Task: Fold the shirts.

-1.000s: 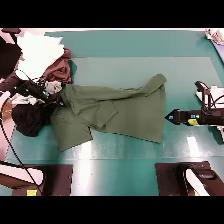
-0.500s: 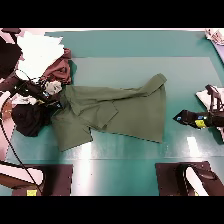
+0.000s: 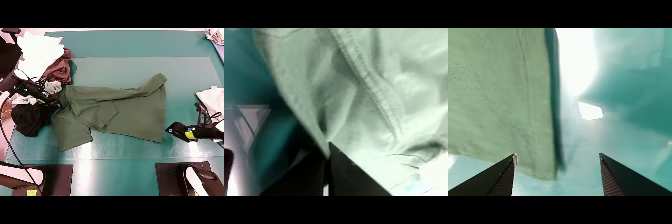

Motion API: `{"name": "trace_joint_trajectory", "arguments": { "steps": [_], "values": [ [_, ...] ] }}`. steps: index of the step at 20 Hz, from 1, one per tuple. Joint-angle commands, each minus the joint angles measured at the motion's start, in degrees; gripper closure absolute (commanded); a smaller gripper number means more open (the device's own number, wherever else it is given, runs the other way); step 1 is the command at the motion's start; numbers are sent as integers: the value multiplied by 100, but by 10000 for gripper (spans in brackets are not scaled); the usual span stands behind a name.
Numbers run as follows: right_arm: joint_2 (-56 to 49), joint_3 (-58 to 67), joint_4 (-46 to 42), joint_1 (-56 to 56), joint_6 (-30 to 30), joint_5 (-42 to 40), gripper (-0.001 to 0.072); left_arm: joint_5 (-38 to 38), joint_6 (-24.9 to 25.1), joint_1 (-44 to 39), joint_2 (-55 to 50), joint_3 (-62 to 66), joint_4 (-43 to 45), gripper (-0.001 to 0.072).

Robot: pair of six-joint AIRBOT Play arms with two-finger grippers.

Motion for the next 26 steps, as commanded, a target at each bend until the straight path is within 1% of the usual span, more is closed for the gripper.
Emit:
{"name": "trace_joint_trajectory", "arguments": {
  "steps": [1,6,9,11,12,13,14,16,18,19,20,22,24,26],
  "values": [
    [0,-516,688,-4,160,-501,118,0,0,4,7,4,-179,679],
    [-2,-1073,1272,164,227,-1119,128,15,0,4,7,4,-343,679],
    [-2,-1241,1674,879,417,-1683,160,-11,-11,4,7,4,-367,679],
    [-2,-1172,1644,1460,802,-2181,182,-52,-39,4,7,4,-601,679],
    [-2,-1115,1641,1624,857,-2376,398,-114,-120,4,7,4,-721,680],
    [-2,-1014,1641,1729,831,-2516,663,-160,-125,2,11,4,-828,679],
    [0,-887,1622,1759,802,-2520,690,-195,-160,4,33,4,-944,680],
    [0,-415,1187,1650,802,-1980,693,-278,-282,4,177,4,-1154,680],
    [0,212,647,1305,785,-1220,695,-326,-444,4,461,4,-1276,679],
    [0,562,483,1071,682,-881,695,-345,-570,4,608,2,-1322,679],
    [0,887,474,848,455,-573,695,-407,-726,4,787,4,-1344,680],
    [0,1604,579,409,-66,76,695,-439,-1123,4,1226,4,-1552,679],
    [0,2376,1126,-55,-595,575,696,-229,-1377,15,1808,7,-2092,680],
    [-2,3316,1587,-273,-651,660,696,-44,-1836,15,2457,7,-2435,680]
  ]
}}
